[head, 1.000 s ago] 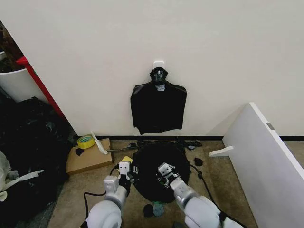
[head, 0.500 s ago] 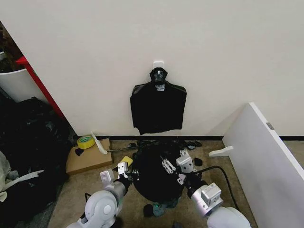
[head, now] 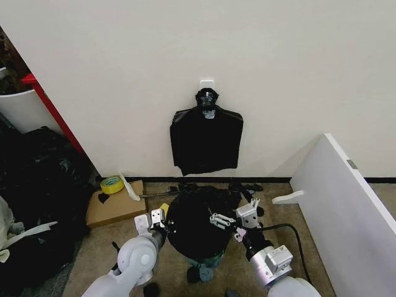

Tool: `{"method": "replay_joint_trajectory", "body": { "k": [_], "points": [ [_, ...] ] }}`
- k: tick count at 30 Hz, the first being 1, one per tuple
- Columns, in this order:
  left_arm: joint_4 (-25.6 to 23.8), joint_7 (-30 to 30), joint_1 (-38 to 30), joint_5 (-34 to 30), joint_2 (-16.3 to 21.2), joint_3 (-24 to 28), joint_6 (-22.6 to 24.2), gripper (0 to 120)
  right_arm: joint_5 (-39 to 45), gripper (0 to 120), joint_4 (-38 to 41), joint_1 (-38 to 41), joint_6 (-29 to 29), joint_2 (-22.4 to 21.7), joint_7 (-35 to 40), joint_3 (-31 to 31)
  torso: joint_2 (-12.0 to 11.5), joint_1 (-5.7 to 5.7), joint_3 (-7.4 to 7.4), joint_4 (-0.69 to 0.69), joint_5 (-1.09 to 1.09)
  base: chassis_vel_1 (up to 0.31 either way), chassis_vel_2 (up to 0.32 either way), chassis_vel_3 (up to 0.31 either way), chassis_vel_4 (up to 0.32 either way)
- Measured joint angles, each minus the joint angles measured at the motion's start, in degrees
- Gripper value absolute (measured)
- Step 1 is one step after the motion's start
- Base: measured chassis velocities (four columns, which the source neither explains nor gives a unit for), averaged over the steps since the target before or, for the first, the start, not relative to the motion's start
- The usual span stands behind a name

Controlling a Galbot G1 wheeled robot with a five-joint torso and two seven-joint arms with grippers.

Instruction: Place the garbage bag over the trash bin.

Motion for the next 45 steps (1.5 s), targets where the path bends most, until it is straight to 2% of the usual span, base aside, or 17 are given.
{"method": "replay_joint_trajectory", "body": {
  "k": [3,9,10,13,14,17,18,23,25,27,29,31,34,37,39,41,45],
  "points": [
    [0.2,-0.3,-0.1,-0.1,0.0,0.0,0.0,7,0.0,100,0.0,0.0,-0.1,0.0,0.0,0.0,0.0,0.00,0.00,-0.01,-0.01,0.000,0.000,0.000,0.000],
    [-0.6,0.7,-0.3,-1.3,0.3,-0.4,-0.7,32,-0.2,100,-0.3,-0.1,-0.7,0.7,-0.1,-0.3,0.0,0.00,0.01,-0.02,-0.05,0.000,0.000,0.000,0.000],
    [-0.6,0.7,-0.3,-1.3,0.3,-0.4,-0.7,32,-0.2,100,-0.3,-0.1,-0.7,0.7,-0.1,-0.3,0.0,0.00,0.01,-0.02,-0.05,0.000,0.000,0.000,0.000],
    [-1.3,1.4,-0.6,-1.5,0.3,-0.5,-0.9,43,-0.4,100,-0.3,-0.4,-0.8,1.0,-0.3,-0.5,0.0,0.00,0.01,-0.02,-0.03,0.000,0.000,0.000,0.000],
    [-1.7,1.8,-0.8,-1.5,0.3,-0.4,-0.9,51,-0.2,100,-0.1,-0.7,-0.8,1.1,-0.6,-0.6,0.0,0.00,0.01,-0.02,-0.03,0.000,0.000,0.000,0.000],
    [-2.1,2.6,-0.9,-1.1,0.5,-0.4,-0.6,63,0.6,100,0.3,-1.4,-0.7,0.6,-0.8,-0.8,0.0,0.00,0.01,-0.02,-0.03,0.000,0.000,0.000,0.000],
    [-2.1,2.6,-0.9,-1.1,0.5,-0.4,-0.6,63,0.6,100,0.3,-1.4,-0.7,0.6,-0.8,-0.8,0.0,0.00,0.01,-0.02,-0.03,0.000,0.000,0.000,0.000],
    [-3.9,6.0,0.8,2.5,1.3,-1.1,-1.2,85,0.0,100,0.4,-1.9,0.3,0.7,-1.5,-0.4,0.0,0.00,0.01,-0.01,-0.02,0.000,0.000,0.000,0.000],
    [-4.2,6.3,1.2,3.3,1.4,-1.2,-1.6,88,-0.1,100,0.4,-1.7,0.5,0.9,-1.5,-0.2,0.0,0.00,0.01,-0.01,-0.02,0.000,0.000,0.000,0.000],
    [-5.8,8.5,2.8,7.8,1.9,-2.0,-3.9,97,-0.3,100,-0.4,-1.4,1.5,2.1,-1.5,0.6,0.0,0.00,0.01,-0.01,-0.03,0.000,0.000,0.000,0.000],
    [-7.6,11.4,4.8,13.8,2.3,-2.4,-7.4,100,-0.5,100,-1.8,-1.5,3.4,3.8,-1.1,1.6,0.0,0.00,0.01,-0.01,-0.01,0.000,0.000,0.000,0.000],
    [-8.1,12.0,5.3,15.2,2.4,-2.5,-8.3,100,-0.6,100,-2.3,-1.6,4.1,4.3,-1.0,2.0,0.0,0.00,0.01,0.00,-0.03,0.000,0.000,0.000,0.000],
    [-12.3,15.7,9.8,24.5,2.6,-3.8,-14.5,100,-0.9,100,-5.5,-3.1,9.4,7.5,-0.5,4.2,0.0,0.00,0.00,-0.02,-0.01,0.000,0.000,0.000,0.000],
    [-15.6,18.0,14.4,30.4,2.2,-5.6,-19.2,100,-1.2,100,-7.1,-4.8,12.8,10.4,-0.5,6.0,0.0,0.00,0.00,-0.01,-0.03,0.000,0.000,0.000,0.000],
    [-16.1,18.3,15.2,31.2,2.1,-5.9,-19.7,100,-1.4,100,-7.3,-5.2,13.3,10.9,-0.5,6.3,0.0,0.00,0.00,-0.01,-0.02,0.000,0.000,0.000,0.000],
    [-17.4,19.5,18.8,35.0,1.3,-7.3,-22.0,100,-2.2,100,-7.8,-6.6,15.1,12.5,-0.5,7.1,0.0,0.00,0.00,-0.01,-0.02,0.000,0.000,0.000,0.000],
    [-17.3,20.9,25.2,44.8,-1.4,-11.8,-31.1,100,-6.2,100,-9.4,-9.9,21.3,15.8,-0.3,9.6,0.0,0.00,0.00,0.00,-0.02,0.000,0.000,0.000,0.000]
  ]
}}
